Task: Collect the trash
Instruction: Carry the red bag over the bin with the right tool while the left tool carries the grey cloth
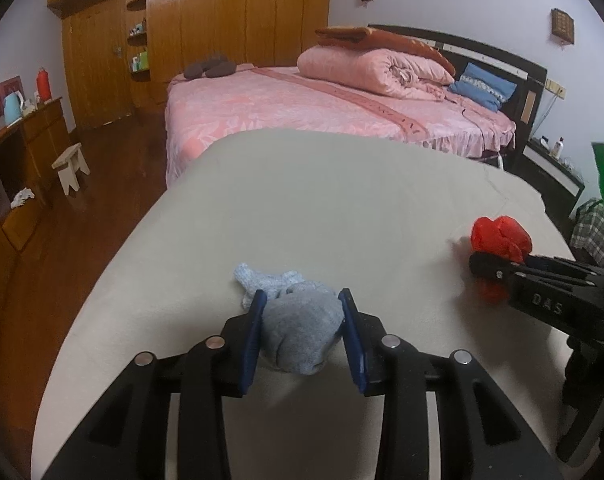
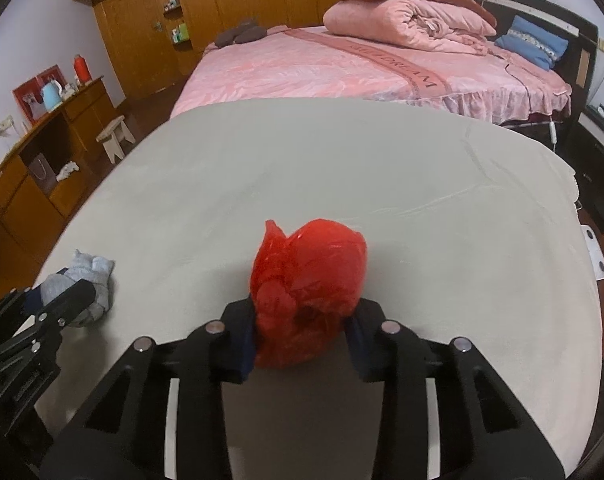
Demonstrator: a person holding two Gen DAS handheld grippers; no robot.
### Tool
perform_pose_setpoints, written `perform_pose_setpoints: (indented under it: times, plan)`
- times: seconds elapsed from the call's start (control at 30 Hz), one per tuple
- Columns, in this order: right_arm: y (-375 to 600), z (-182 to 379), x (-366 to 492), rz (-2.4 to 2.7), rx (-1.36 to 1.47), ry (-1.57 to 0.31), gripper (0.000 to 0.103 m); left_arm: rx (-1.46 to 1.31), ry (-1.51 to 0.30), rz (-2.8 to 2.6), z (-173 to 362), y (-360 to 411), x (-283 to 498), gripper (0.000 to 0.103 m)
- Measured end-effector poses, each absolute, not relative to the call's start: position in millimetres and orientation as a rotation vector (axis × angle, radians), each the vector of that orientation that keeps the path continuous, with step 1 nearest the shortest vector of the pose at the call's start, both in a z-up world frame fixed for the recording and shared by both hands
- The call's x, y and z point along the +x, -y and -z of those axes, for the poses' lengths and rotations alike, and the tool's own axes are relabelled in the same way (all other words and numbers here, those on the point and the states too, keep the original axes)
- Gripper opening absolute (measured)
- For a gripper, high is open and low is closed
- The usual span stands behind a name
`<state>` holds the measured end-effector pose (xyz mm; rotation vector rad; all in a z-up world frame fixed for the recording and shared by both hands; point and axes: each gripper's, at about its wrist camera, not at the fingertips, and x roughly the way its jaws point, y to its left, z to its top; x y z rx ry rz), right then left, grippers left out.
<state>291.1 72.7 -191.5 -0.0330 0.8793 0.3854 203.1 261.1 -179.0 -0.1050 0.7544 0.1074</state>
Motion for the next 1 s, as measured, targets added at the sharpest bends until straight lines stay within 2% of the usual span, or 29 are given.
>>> perform_pose_setpoints:
  times: [1.0]
  plan:
    - [60.7, 116.6, 178.0, -0.346, 0.046, -0.747, 0.035, -0.102, -0.634, 0.048, 109.9, -144.2, 132.6, 0.036]
